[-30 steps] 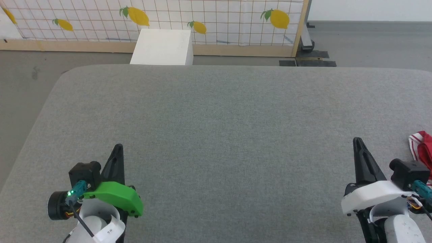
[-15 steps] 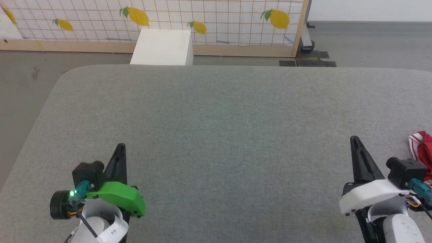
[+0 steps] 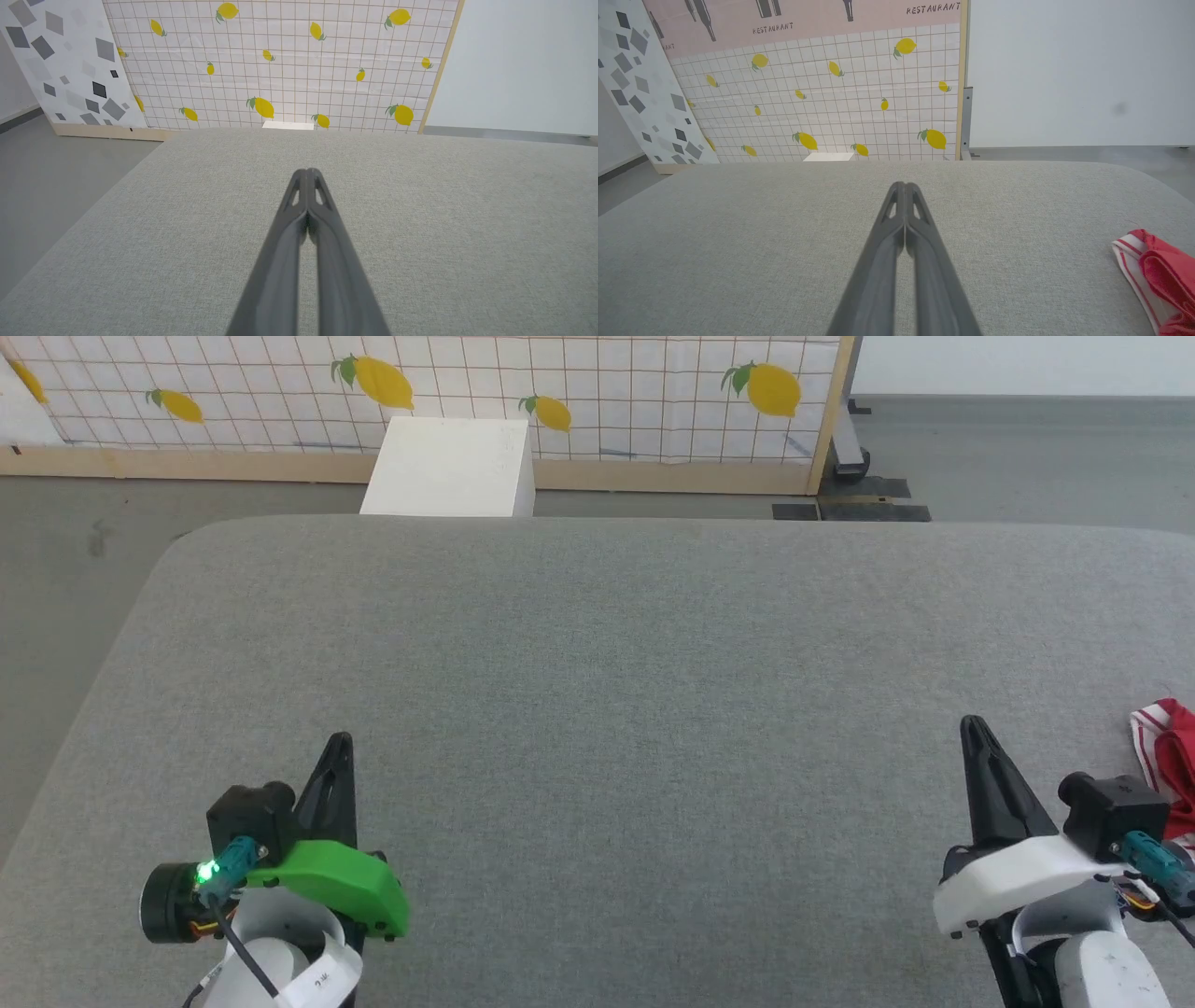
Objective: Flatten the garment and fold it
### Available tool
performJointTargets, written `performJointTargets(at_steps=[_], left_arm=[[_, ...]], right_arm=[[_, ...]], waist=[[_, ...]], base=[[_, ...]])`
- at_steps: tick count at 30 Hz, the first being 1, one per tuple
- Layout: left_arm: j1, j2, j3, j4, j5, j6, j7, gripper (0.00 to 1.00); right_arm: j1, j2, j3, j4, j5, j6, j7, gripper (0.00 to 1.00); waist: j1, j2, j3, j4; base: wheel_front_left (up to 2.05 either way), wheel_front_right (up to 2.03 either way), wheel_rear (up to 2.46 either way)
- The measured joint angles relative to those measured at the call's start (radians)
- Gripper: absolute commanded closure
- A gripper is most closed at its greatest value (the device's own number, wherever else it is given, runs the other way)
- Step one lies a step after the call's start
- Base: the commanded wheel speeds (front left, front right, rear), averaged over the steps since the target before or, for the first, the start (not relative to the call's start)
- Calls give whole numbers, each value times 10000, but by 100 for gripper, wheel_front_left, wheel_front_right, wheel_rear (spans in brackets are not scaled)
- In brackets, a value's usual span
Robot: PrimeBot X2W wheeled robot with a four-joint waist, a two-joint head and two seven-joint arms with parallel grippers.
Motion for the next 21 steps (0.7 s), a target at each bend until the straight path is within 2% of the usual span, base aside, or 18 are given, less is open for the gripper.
performJointTargets(at_steps=[21], left_arm=[[259, -403, 407, -378, 704, -161, 288, 100]], right_arm=[[174, 2, 198, -376, -270, 0, 263, 100]], waist=[[0, 0, -9, 12]], base=[[0, 0, 0]])
